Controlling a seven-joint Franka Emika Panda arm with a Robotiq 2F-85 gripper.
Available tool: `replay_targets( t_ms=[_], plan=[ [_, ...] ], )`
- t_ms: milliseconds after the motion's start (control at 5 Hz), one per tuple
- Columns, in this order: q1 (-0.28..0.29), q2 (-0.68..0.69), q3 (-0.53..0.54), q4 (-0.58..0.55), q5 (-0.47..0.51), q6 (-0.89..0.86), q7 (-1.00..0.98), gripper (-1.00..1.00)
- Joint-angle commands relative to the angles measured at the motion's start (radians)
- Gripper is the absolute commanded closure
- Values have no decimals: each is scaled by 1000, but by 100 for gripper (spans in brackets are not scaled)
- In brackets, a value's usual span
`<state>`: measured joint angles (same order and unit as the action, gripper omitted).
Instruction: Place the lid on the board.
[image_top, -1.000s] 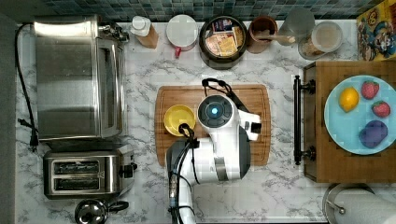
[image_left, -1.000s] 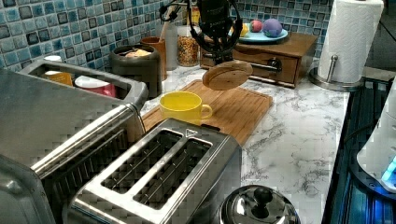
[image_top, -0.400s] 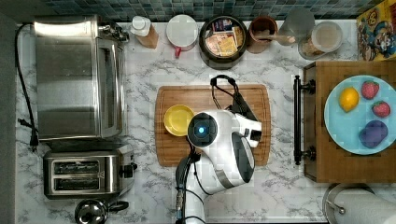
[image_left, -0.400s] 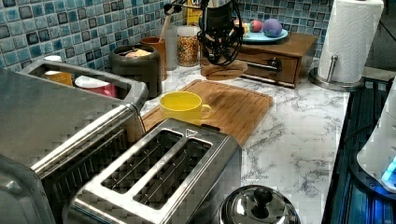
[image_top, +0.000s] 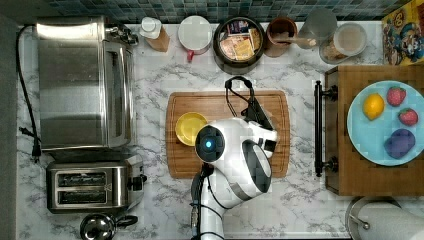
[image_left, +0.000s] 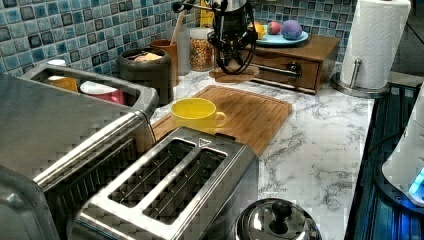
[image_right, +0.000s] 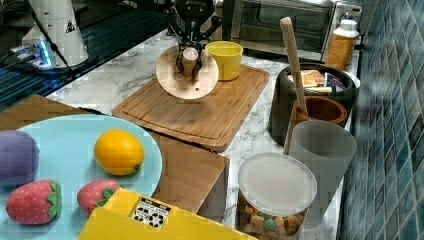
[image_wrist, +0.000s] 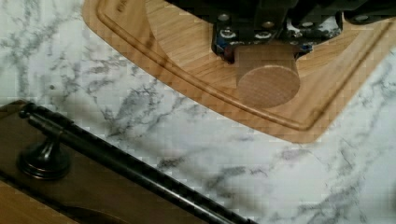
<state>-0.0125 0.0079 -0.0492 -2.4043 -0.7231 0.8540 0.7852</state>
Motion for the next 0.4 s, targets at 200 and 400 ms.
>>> replay_targets(
  t_ms=[200, 400],
  plan=[
    [-12, 50, -16, 62, 15, -12, 51, 100],
    [-12, 73, -25, 79, 11, -36, 53, 100]
  ],
)
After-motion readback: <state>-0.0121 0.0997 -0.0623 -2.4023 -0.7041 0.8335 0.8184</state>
